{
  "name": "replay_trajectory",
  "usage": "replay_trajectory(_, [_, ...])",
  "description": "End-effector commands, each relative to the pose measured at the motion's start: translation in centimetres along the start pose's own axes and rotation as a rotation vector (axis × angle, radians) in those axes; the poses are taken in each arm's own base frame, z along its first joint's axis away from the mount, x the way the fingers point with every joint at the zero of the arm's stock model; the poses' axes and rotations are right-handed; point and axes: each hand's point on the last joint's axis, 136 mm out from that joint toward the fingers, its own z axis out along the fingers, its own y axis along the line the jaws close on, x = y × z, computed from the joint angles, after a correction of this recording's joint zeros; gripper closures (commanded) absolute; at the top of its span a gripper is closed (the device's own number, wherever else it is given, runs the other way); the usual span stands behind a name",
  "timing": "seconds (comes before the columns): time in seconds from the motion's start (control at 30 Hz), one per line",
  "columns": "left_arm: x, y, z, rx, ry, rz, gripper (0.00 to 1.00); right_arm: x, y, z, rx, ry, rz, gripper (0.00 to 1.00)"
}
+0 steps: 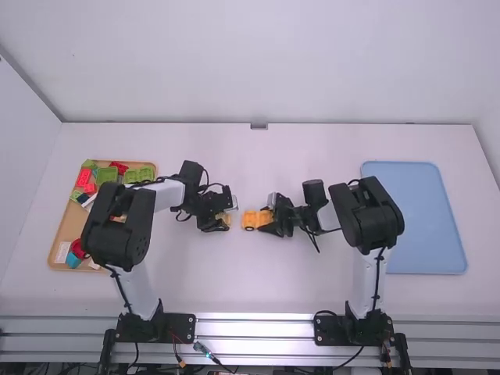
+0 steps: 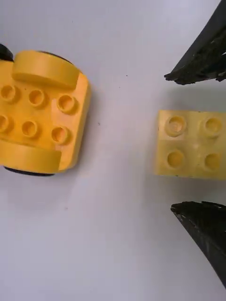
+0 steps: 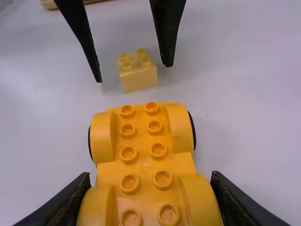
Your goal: Assemble lego blocks to make yellow taxi
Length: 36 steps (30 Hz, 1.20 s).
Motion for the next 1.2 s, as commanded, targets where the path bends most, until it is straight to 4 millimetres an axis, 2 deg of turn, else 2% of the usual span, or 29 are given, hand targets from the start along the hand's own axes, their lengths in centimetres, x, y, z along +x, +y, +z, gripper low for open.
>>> replay_trajectory(0.0, [-0.6, -0.8, -0.9, 0.014, -0.109, 0.03, 0.38, 0.1, -0.1, 0.5, -0.012, -0.001, 0.004, 0.46])
replay_trajectory(0.27, [-0.6, -1.0, -3.1, 0.011, -0.345, 0.05, 0.37, 0.1, -0.1, 0.4, -0.01, -0.001, 0.004, 0.46])
replay_trajectory(0.43, [-0.7, -0.9, -1.9, -0.02, -0.363, 0.052, 0.36, 0.1, -0.1, 0.4, -0.01, -0.001, 0.004, 0.46])
replay_trajectory(0.57, [-0.5, -0.8, -1.0, -0.059, -0.363, 0.06, 0.41, 0.1, -0.1, 0.4, -0.01, -0.001, 0.004, 0.46])
replay_trajectory(0.8, [-0.1, -0.7, -0.7, -0.086, -0.363, 0.021, 0.43, 0.1, -0.1, 0.4, -0.01, -0.001, 0.004, 0.46])
replay_trajectory(0.83, [0.0, -0.7, -0.7, -0.086, -0.362, 0.021, 0.46, 0.1, -0.1, 0.5, -0.012, -0.001, 0.004, 0.45])
replay_trajectory(0.87, [0.0, -0.6, -0.6, -0.088, -0.362, 0.02, 0.56, 0.1, 0.0, 0.6, -0.016, 0.0, 0.002, 0.45])
replay_trajectory(1.03, [0.7, -0.3, -0.2, -0.099, -0.331, -0.009, 0.64, 0.1, 0.0, 0.6, -0.015, 0.001, 0.001, 0.44])
replay_trajectory(1.17, [0.8, -0.4, -0.2, -0.091, -0.326, -0.016, 0.75, 0.1, 0.0, 0.6, -0.016, 0.0, 0.001, 0.44])
